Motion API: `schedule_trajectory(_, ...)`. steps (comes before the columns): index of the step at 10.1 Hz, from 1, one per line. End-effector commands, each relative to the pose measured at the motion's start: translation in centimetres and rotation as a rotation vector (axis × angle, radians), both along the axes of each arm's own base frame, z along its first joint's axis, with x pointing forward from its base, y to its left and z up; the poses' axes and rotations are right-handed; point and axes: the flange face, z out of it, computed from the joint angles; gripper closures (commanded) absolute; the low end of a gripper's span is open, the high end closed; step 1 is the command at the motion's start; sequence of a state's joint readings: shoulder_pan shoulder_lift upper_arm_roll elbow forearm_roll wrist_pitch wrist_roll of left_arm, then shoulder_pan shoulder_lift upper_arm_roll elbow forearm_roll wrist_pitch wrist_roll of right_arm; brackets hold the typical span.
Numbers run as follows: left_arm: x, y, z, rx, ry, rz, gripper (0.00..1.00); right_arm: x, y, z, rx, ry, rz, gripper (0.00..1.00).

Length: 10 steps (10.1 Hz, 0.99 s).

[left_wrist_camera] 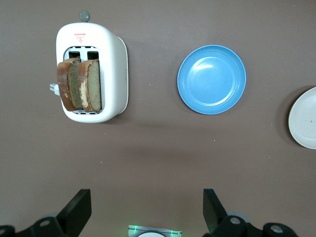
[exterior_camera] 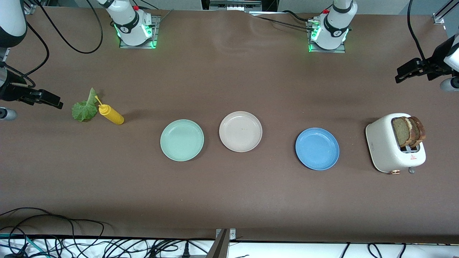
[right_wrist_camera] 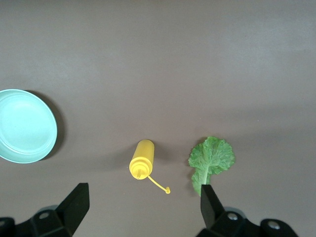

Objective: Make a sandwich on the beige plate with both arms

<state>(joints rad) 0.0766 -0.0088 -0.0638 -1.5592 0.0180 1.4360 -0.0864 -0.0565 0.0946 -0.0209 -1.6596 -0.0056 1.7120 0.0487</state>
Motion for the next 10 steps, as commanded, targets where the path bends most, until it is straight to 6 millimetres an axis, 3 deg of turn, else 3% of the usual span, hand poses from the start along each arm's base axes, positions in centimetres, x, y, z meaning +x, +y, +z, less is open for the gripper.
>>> schedule_trajectory(1,-0.47,0.24,0.25,0.026,0.002,0.006,0.00,-0.29,-0.14,0.85,-0.008,-0.004,0.022,0.00)
schedule_trajectory(10,-0.45,0.32,0.26,0.026,0.001,0.006,0.00,-0.24,-0.05,0.49,-0.008,0.005,0.016,0.00)
